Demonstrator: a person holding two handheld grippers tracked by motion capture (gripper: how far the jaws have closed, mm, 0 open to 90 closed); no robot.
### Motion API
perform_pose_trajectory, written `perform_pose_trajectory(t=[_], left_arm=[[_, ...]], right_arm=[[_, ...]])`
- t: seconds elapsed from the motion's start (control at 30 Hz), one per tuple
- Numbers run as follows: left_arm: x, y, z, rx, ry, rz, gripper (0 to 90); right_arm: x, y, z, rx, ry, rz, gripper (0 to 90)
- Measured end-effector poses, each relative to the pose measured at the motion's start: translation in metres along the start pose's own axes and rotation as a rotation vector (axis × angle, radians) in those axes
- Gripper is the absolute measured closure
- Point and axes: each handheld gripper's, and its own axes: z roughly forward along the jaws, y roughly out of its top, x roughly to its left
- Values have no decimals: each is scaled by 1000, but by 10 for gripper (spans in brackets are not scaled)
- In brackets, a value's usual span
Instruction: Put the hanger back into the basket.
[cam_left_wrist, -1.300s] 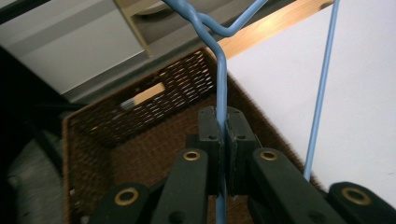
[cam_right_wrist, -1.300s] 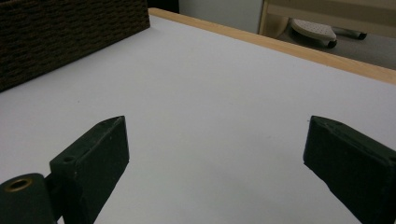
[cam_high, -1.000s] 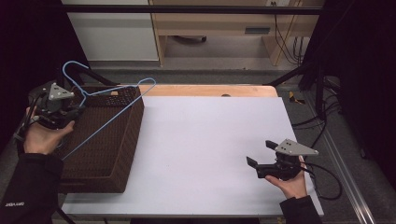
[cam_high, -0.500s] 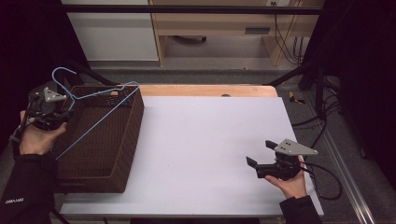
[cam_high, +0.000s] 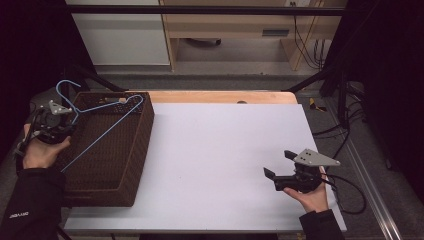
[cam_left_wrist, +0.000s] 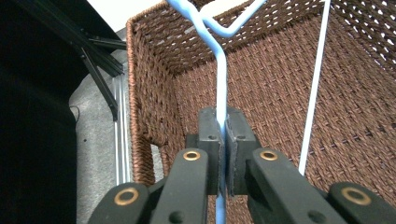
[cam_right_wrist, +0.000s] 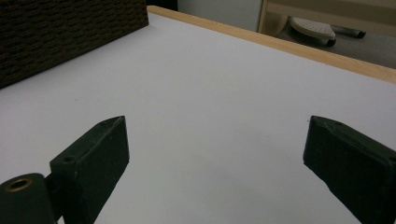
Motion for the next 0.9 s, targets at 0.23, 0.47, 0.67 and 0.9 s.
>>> perform_pose_trajectory(t=[0.23,0.47,0.67,0.9], left_arm=[[-13,-12,19,41,-7,12,870],[-19,-24,31,74,-25,-12,869],[-22,-31,41,129,-45,-12,865],[-18,-29,29,79,-71,-60,741]], right_arm=[[1,0,1,4,1,0,73],[1,0,1,3,-1,2,72],[1,0,1,3,0,5,73],[0,0,1,-1,-1,4,72]])
